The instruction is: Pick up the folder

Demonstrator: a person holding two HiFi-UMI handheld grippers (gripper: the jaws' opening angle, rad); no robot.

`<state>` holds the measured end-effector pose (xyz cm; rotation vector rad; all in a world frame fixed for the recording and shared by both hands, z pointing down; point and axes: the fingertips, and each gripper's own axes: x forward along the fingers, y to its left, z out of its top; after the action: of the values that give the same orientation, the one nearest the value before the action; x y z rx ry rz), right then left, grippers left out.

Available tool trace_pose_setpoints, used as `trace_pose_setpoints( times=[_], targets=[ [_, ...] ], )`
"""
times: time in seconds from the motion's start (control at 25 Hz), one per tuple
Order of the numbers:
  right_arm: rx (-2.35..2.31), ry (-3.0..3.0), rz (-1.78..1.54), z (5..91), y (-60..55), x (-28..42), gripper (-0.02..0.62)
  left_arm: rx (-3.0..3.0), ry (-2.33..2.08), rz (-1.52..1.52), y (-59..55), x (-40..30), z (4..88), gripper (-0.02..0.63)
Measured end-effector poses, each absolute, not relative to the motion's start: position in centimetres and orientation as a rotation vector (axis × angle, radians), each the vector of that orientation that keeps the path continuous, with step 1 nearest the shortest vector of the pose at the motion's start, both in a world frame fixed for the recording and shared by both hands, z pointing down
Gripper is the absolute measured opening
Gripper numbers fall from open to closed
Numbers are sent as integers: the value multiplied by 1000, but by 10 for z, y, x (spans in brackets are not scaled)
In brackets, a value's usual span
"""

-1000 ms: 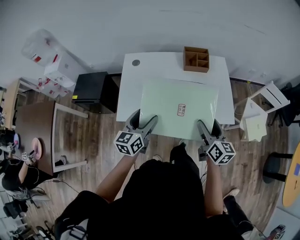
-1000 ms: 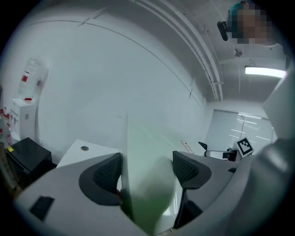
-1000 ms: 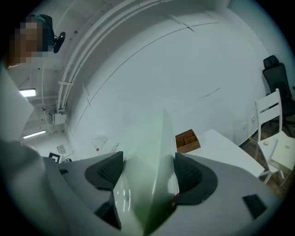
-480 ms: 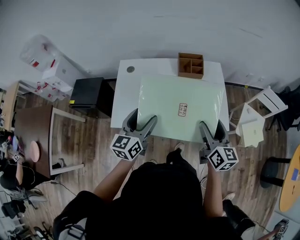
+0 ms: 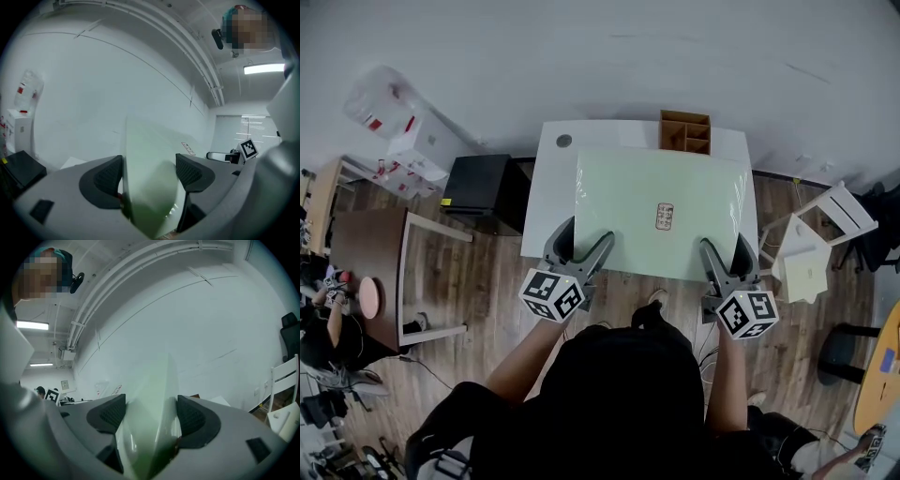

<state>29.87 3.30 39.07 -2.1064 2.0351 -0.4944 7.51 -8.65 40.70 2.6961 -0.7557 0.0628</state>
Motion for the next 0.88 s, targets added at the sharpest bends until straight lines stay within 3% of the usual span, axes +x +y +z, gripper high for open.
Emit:
trace_pose_setpoints(
  times=[0.88],
  targets=[
    [-2142, 2029, -461, 392, 49, 280, 357, 2666, -796, 68, -70, 55, 411, 356]
  ],
)
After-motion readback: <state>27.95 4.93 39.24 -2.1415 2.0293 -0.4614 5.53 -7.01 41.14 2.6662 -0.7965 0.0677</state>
